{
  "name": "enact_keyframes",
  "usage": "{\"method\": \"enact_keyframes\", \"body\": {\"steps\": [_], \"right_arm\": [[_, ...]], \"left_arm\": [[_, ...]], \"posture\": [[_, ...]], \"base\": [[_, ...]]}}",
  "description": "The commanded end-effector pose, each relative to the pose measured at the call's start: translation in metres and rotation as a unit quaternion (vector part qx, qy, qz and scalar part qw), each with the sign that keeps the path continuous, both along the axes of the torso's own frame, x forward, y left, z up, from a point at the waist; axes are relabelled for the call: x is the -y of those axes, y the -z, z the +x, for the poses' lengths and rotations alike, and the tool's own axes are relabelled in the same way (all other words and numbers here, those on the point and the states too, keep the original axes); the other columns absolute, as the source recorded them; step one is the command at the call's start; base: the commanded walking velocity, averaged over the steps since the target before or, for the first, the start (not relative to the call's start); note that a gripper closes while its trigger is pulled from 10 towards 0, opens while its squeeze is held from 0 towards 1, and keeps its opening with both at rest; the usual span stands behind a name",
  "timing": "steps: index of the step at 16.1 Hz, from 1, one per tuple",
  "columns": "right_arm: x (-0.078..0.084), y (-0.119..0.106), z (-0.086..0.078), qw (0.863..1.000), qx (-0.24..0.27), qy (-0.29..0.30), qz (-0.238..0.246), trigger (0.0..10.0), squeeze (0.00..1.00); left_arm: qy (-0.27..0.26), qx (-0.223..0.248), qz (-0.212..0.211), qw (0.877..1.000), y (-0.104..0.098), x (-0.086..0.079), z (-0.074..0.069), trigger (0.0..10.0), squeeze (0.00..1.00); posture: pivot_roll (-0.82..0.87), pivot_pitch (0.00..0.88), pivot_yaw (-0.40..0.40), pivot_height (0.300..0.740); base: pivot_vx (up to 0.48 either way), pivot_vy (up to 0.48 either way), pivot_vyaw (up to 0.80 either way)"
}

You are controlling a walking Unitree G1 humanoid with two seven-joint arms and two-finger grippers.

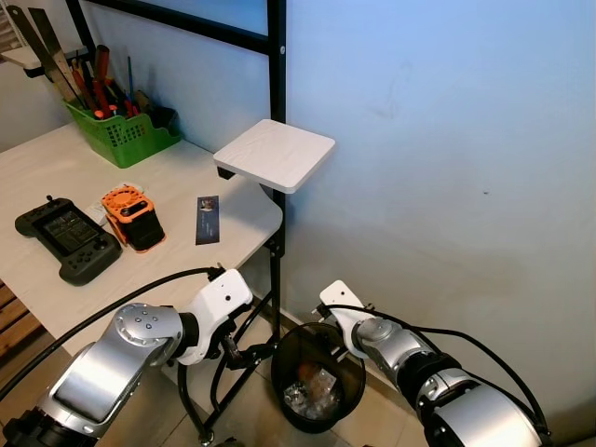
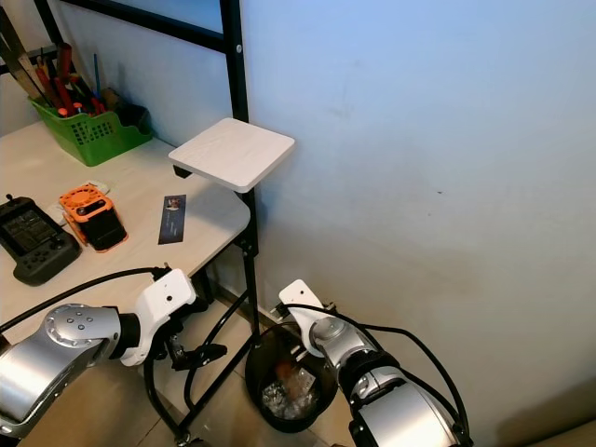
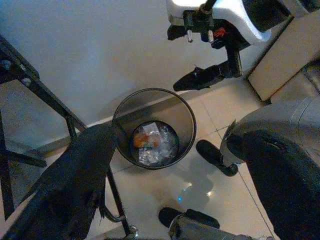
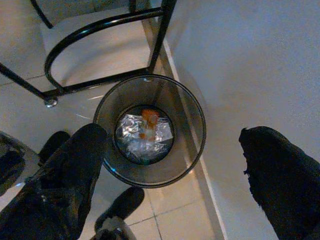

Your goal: Clean up the room

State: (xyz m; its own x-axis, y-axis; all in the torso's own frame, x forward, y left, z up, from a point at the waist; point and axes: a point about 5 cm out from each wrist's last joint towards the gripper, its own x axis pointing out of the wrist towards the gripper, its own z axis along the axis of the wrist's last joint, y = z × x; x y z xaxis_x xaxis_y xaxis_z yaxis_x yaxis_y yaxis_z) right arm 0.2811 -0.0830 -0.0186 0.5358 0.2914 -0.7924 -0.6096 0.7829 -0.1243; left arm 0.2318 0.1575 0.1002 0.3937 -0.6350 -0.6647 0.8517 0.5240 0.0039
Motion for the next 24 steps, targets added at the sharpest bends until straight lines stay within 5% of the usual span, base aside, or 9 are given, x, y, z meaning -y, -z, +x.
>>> {"method": "enact_keyframes", "body": {"steps": [1, 3, 4, 7, 10, 12, 18, 24], "right_arm": [[-0.001, 0.0, 0.0, 1.0, 0.0, 0.004, 0.02, 10.0, 1.0], [0.002, -0.003, 0.003, 0.998, 0.009, 0.022, 0.053, 10.0, 1.0], [0.015, -0.015, 0.013, 0.99, 0.052, 0.069, 0.111, 10.0, 1.0], [0.047, -0.045, 0.014, 0.96, 0.154, 0.152, 0.176, 10.0, 1.0], [0.073, -0.076, -0.005, 0.929, 0.235, 0.222, 0.179, 10.0, 1.0], [0.076, -0.086, -0.01, 0.921, 0.249, 0.254, 0.159, 10.0, 1.0], [0.074, -0.102, -0.022, 0.918, 0.235, 0.276, 0.163, 10.0, 1.0], [0.064, -0.106, -0.022, 0.925, 0.22, 0.264, 0.164, 10.0, 1.0]], "left_arm": [[0.001, -0.002, 0.001, 1.0, 0.001, 0.002, -0.002, 10.0, 0.0], [-0.011, 0.004, -0.005, 1.0, 0.001, 0.003, -0.002, 10.0, 0.0], [-0.074, 0.059, -0.018, 0.995, -0.003, 0.004, 0.01, 10.0, 0.0], [-0.173, 0.135, -0.037, 0.975, -0.011, 0.005, 0.027, 10.0, 0.0], [-0.27, 0.17, -0.054, 0.946, -0.018, 0.001, 0.03, 10.0, 0.0], [-0.297, 0.189, -0.056, 0.934, -0.023, -0.001, 0.028, 10.0, 0.0], [-0.354, 0.187, -0.042, 0.915, -0.02, -0.014, 0.025, 10.0, 0.0], [-0.341, 0.192, -0.034, 0.92, -0.019, -0.011, 0.027, 10.0, 0.0]], "posture": [[0.11, 0.0, 0.019, 0.74], [0.11, 0.0, 0.018, 0.74], [0.09, 0.0, 0.02, 0.74], [0.06, 0.0, 0.033, 0.74], [0.03, 0.0, 0.05, 0.74], [0.03, 0.0, 0.049, 0.74], [0.06, 0.0, 0.034, 0.74], [0.05, 0.0, 0.04, 0.74]], "base": [[0.0, 0.0, 0.0], [0.0, 0.0, 0.0], [0.0, 0.0, 0.0], [0.0, 0.0, 0.0], [0.0, 0.0, -0.78], [0.0, 0.0, -0.79], [0.0, 0.0, -0.79], [0.0, 0.0, -0.8]]}}
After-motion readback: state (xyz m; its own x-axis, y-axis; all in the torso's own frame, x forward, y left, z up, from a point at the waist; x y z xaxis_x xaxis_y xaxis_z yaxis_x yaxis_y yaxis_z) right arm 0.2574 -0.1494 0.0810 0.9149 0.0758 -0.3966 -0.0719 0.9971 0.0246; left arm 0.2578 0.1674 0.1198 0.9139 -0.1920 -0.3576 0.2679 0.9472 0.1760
